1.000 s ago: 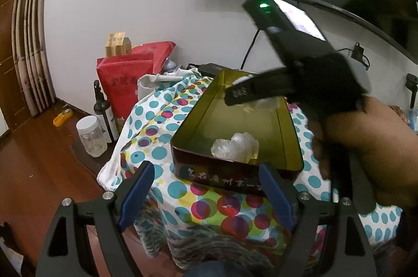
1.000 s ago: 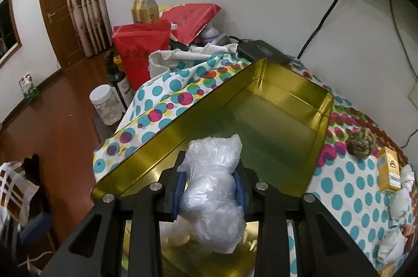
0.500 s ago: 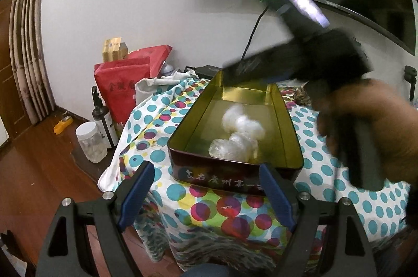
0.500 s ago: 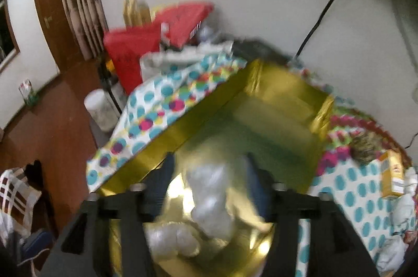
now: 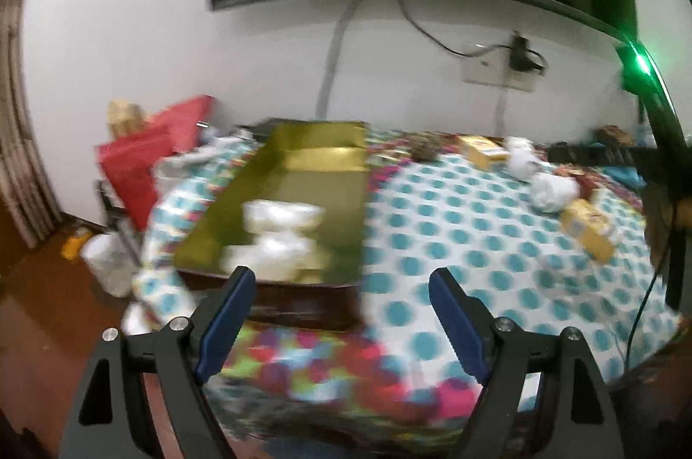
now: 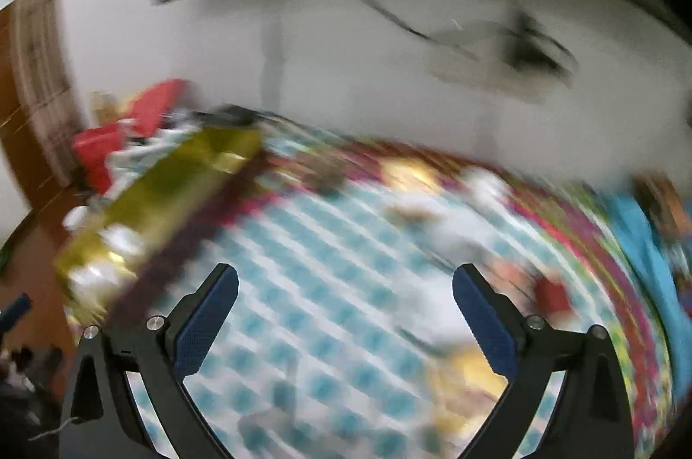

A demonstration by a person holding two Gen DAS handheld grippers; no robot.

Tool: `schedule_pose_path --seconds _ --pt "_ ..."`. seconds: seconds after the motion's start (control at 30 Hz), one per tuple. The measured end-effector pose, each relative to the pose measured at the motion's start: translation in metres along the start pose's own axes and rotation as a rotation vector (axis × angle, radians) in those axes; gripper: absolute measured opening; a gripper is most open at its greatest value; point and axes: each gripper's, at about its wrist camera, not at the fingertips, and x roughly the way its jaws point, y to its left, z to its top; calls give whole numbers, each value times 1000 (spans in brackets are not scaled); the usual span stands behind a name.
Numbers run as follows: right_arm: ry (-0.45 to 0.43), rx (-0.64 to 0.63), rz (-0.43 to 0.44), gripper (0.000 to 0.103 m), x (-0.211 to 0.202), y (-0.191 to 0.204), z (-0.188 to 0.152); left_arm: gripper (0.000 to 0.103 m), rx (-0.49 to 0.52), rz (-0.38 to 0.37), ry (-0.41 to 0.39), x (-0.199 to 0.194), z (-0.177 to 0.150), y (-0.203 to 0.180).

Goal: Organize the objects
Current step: 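Move the left gripper back over the bed toward the white towel, then grasp the folded white towel with the left gripper while the right grasps the yellow box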

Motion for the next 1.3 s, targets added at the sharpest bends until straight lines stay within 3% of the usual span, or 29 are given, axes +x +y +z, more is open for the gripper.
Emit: schedule_pose_path --seconds 0.13,0.37,0.5,0.67,0.77,1.1,1.3 --pt "22 116 -65 100 -22 -65 -42 84 54 -75 35 22 14 -45" --pt "60 198 -66 100 -35 -105 -90 85 122 -165 86 66 40 -115" --pt "78 229 -28 100 -30 -104 -107 84 161 -208 101 94 65 -149" --pt "98 219 5 100 -22 -90 -117 85 215 -210 101 115 82 -190" --pt "89 216 13 100 -21 -87 -118 85 216 -203 142 133 87 -211" --pt "70 240 17 100 -20 -92 -117 86 155 -189 273 183 86 -241" --pt "64 242 26 102 -19 -93 -116 84 111 -218 269 189 86 -237"
